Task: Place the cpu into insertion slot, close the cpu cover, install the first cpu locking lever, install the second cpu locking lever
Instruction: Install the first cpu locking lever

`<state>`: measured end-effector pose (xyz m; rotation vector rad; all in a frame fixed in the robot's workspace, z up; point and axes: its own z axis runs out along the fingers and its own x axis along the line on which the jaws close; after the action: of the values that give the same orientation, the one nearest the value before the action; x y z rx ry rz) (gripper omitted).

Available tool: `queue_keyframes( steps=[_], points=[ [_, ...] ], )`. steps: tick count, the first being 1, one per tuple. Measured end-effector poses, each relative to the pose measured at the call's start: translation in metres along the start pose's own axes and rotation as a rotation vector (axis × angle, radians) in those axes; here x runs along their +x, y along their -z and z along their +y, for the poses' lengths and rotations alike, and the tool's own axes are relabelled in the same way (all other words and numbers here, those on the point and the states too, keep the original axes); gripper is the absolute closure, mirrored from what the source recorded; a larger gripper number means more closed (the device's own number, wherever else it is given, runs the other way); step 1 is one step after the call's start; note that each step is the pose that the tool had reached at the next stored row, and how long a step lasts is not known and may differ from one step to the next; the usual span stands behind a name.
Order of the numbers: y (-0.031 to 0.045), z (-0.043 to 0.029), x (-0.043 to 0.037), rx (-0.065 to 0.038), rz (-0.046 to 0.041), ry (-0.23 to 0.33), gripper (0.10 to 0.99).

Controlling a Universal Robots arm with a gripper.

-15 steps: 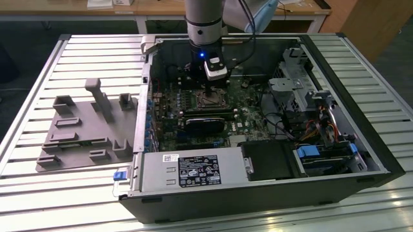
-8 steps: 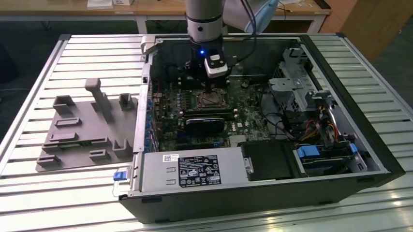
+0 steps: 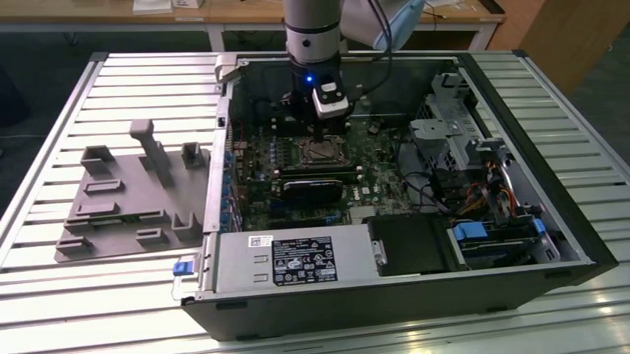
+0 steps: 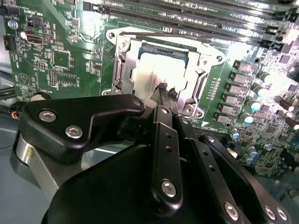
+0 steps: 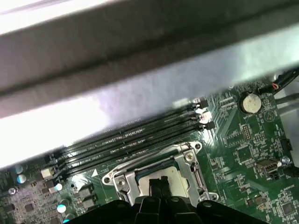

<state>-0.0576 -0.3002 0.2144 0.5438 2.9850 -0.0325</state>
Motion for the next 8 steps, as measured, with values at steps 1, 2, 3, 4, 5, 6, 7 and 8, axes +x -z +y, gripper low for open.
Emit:
queue_keyframes(
  steps=[1, 2, 3, 4, 5, 6, 7, 8],
  points=[
    [0.0, -0.001, -0.0004, 0.0, 0.0, 0.0, 0.984],
    [-0.0001, -0.0021, -0.0008, 0.0, 0.0, 0.0, 0.984],
    [-0.0001, -0.0033, -0.0012, 0.0, 0.0, 0.0, 0.984],
    [-0.0002, -0.0044, -0.0016, 0.0, 0.0, 0.0, 0.984],
    [-0.0002, -0.0053, -0.002, 0.0, 0.0, 0.0, 0.984],
    [-0.0003, -0.0062, -0.0024, 0.0, 0.0, 0.0, 0.984],
    [-0.0003, -0.0074, -0.0028, 0.0, 0.0, 0.0, 0.984],
    [-0.0004, -0.0085, -0.0032, 0.0, 0.0, 0.0, 0.984]
  ],
)
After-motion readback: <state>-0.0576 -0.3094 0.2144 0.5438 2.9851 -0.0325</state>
